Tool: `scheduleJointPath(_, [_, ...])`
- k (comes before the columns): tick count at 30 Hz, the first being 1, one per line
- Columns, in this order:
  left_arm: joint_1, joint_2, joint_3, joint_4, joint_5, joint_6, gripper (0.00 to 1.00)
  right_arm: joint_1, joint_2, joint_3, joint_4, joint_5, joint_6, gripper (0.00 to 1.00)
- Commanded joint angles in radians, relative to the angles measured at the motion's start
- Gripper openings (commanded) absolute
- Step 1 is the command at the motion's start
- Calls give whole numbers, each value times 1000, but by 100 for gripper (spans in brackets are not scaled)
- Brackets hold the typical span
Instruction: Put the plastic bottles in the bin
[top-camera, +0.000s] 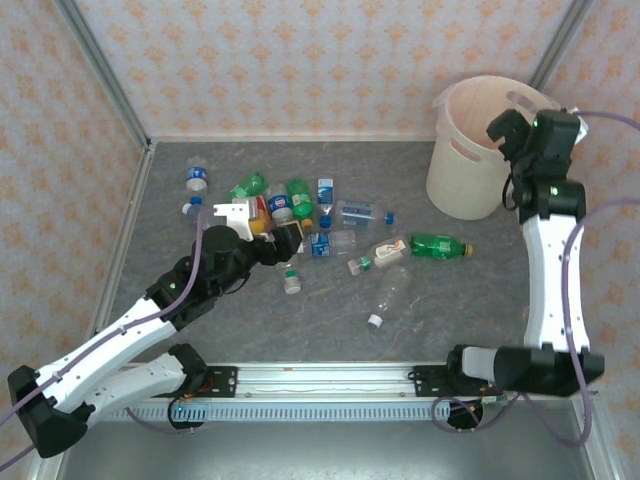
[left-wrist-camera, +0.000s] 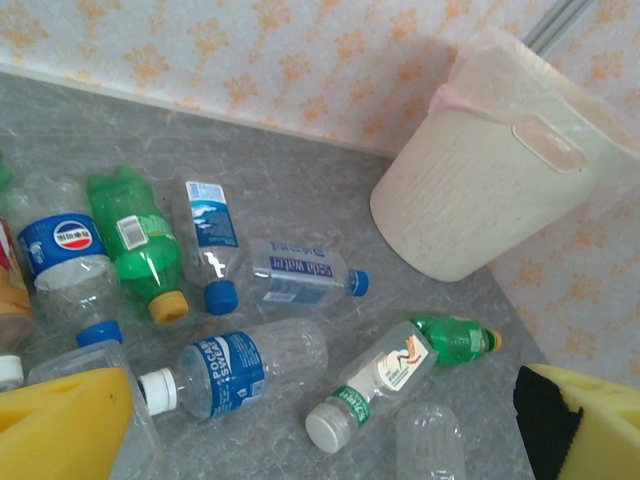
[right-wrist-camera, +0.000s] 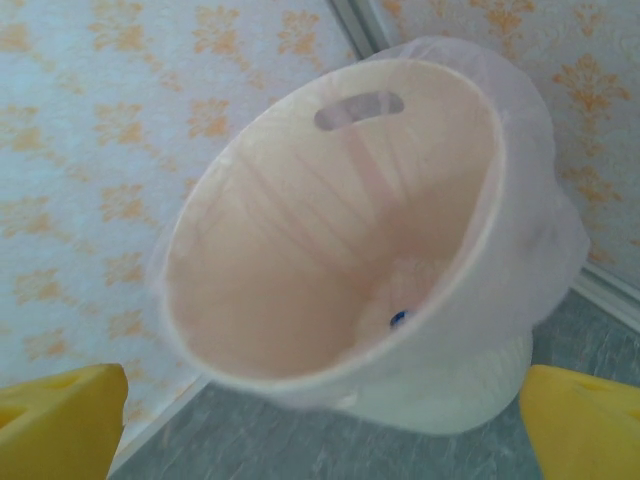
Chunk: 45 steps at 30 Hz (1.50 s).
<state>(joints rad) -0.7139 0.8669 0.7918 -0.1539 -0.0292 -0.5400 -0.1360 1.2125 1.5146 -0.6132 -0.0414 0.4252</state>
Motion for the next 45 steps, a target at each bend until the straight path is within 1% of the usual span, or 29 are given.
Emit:
scheduleJointPath(1, [-11, 19, 22, 2, 56, 6, 99, 4, -115, -131, 31, -87, -14, 100])
scheduleJointPath(6, [-12, 73, 58, -29, 68, -1, 99, 10, -297, -333, 40, -131, -20, 100])
scheduleJointPath(8, [-19, 102, 83, -49, 66, -1, 99, 14, -351, -394, 34, -174, -22, 100])
scheduleJointPath(13, [-69, 166, 122, -64, 23, -3, 99, 20, -457, -543, 30, -259, -9, 100])
scheduleJointPath(20, [-151, 273, 184, -83, -34, 0, 99, 51, -528, -707, 35, -369, 32, 100])
scheduleJointPath(24, [-174, 301, 190, -65, -52, -2, 99, 97, -554, -813, 53, -394, 72, 100])
scheduleJointPath(28, [-188, 324, 184, -40, -46, 8, 99, 148, -567, -900, 66, -405, 129, 99])
scheduleJointPath(30, [-189, 333, 182, -30, -45, 16, 99, 192, -580, -960, 95, -411, 176, 99])
scheduleJointPath(32, [-190, 337, 176, -18, -49, 27, 99, 249, -581, -1007, 115, -389, 222, 98])
scheduleJointPath(36, [-190, 332, 157, 7, -48, 45, 99, 400, -562, -1091, 192, -339, 335, 98])
scheduleJointPath(41, [-190, 318, 131, 17, -50, 70, 99, 584, -481, -1114, 252, -237, 445, 98])
scheduleJointPath(45, [-190, 298, 106, 20, -52, 85, 99, 660, -411, -1129, 308, -219, 499, 97])
